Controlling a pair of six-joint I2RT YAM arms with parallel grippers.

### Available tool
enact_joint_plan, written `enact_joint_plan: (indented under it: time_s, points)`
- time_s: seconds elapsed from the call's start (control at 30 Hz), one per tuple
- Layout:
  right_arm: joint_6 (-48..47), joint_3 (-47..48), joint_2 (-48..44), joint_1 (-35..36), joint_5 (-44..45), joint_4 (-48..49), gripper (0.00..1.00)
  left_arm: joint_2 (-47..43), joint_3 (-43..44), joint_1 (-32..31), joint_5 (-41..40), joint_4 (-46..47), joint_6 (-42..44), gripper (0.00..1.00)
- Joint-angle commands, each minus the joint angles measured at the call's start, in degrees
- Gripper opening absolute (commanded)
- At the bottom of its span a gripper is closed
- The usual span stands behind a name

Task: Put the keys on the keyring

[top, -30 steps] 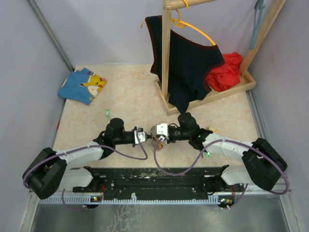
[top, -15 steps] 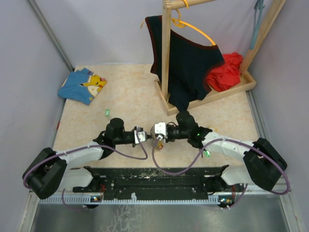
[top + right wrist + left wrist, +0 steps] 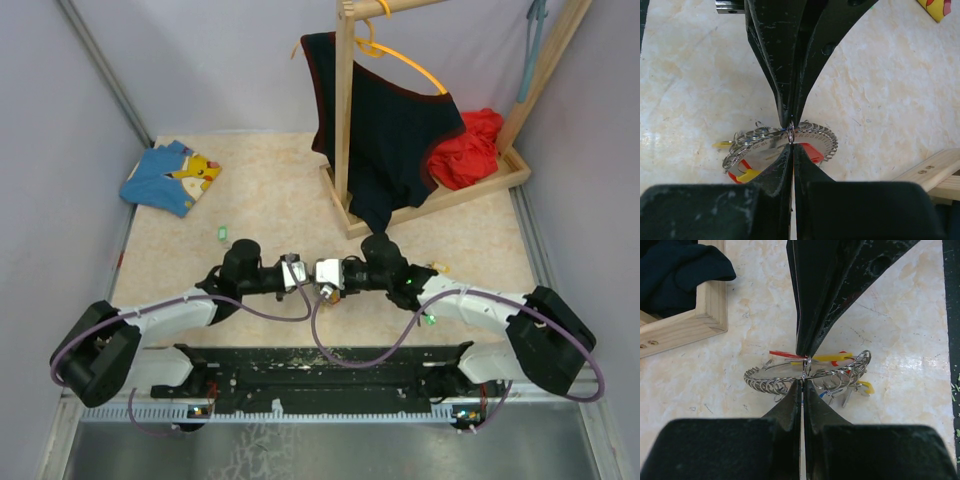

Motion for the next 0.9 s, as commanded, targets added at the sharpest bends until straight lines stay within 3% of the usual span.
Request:
enact_joint_plan:
  time_s: [0.0,0.43,0.87]
  points:
    - [-1.7,0.4,-2.3,1.3,-0.4,3.0,0.0,-0.1,1.9,-0.2,-1.3,1.1,-1.5,0.01]
    - [-2.1,-3.5,-1.4,1.3,2.5,5.8,0.0,-2.3,-0.4,2.7,0.6,5.6,-5.2,0.01]
    - [4.9,-6.2,-3.9,0.1,1.4,11.7,0.32,-2.7,-1.1,3.3,1.0,6.9,-6.0,0.01]
